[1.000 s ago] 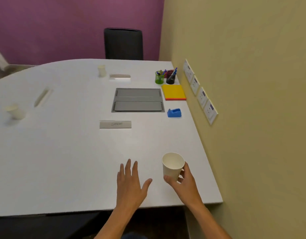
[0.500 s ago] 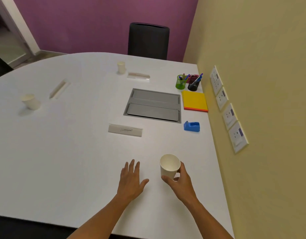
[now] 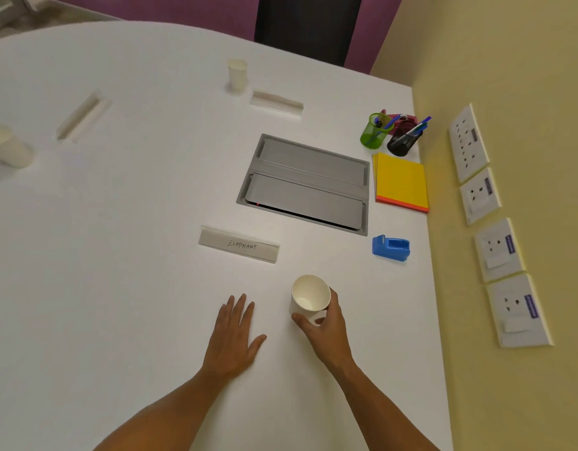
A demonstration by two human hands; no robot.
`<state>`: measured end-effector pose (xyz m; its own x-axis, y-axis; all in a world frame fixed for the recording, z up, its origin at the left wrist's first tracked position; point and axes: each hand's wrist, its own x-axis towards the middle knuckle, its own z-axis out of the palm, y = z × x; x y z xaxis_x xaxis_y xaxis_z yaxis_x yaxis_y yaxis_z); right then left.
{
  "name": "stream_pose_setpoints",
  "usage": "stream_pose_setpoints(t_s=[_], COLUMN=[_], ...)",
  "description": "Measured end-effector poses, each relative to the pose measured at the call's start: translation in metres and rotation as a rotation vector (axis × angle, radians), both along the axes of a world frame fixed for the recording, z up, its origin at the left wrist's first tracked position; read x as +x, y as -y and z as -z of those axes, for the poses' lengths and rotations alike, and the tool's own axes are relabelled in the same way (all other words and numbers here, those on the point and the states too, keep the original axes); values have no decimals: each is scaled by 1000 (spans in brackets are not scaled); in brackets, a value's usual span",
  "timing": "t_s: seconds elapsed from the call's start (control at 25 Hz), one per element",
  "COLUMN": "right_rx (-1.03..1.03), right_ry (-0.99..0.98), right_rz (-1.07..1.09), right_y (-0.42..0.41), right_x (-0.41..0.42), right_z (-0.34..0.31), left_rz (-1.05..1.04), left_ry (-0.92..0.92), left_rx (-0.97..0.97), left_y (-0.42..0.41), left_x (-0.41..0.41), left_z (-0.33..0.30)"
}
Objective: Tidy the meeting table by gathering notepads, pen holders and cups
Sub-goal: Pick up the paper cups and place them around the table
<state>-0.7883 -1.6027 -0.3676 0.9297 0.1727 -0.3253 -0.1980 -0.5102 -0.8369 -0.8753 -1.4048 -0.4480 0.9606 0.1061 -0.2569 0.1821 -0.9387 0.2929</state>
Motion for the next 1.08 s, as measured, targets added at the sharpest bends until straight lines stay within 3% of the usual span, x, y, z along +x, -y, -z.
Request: stream_pose_setpoints(t_s=[0.56, 1.08], right_rx=[-10, -62], right_ry=[-18, 14], right_rz=[77, 54], right_y=[-52, -55], right_x=[87, 92], right_z=[47, 64], left_rz=[-5, -16], left_ry=[24, 62], left_rx=[0, -18], left_y=[-7, -7], left_x=[-1, -2], left_z=[10, 14])
